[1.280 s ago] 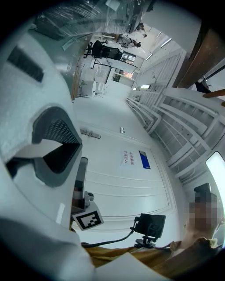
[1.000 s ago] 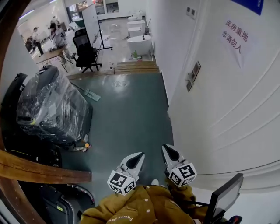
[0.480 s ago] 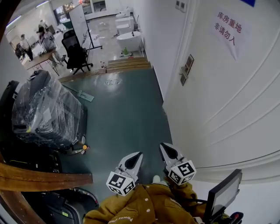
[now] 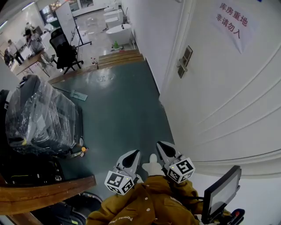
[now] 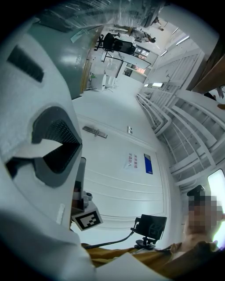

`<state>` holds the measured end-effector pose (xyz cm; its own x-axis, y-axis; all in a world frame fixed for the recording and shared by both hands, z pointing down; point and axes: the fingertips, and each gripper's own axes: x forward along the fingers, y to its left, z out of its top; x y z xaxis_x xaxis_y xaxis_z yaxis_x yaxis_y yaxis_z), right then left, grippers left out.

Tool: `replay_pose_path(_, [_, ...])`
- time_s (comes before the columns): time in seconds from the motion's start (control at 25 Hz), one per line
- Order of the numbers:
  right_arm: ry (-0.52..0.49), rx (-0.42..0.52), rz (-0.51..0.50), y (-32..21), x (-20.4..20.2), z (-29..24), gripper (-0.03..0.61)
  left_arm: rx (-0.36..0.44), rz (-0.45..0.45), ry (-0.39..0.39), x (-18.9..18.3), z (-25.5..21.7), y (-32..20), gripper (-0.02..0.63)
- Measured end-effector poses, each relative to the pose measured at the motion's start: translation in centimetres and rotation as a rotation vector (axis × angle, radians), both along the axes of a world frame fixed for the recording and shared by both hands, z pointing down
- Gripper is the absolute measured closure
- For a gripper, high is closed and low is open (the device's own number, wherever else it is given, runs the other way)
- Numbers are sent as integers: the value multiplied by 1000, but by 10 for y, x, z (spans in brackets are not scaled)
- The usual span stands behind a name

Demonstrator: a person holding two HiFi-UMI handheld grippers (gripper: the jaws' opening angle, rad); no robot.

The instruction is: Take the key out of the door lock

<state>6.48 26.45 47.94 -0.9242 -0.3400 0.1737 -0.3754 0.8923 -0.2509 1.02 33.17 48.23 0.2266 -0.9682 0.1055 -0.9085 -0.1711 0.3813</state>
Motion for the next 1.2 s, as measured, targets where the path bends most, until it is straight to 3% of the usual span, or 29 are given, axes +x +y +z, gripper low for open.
replay_pose_path(0.24, [-1, 4, 63, -102, -22, 4, 572, -16, 33, -11, -28, 4, -91, 615])
replay_pose_path(0.6, [-16, -20, 10, -263, -66, -4, 572, -8, 65, -35, -57, -15, -271, 615])
replay_pose_path(0.92, [-3, -38, 30, -355, -100, -3, 572, -24, 65, -10, -97, -14, -362, 615])
replay_pose_path(1.2, [10, -42, 153, -439, -132, 1, 572, -13, 169, -11, -145, -19, -450, 615])
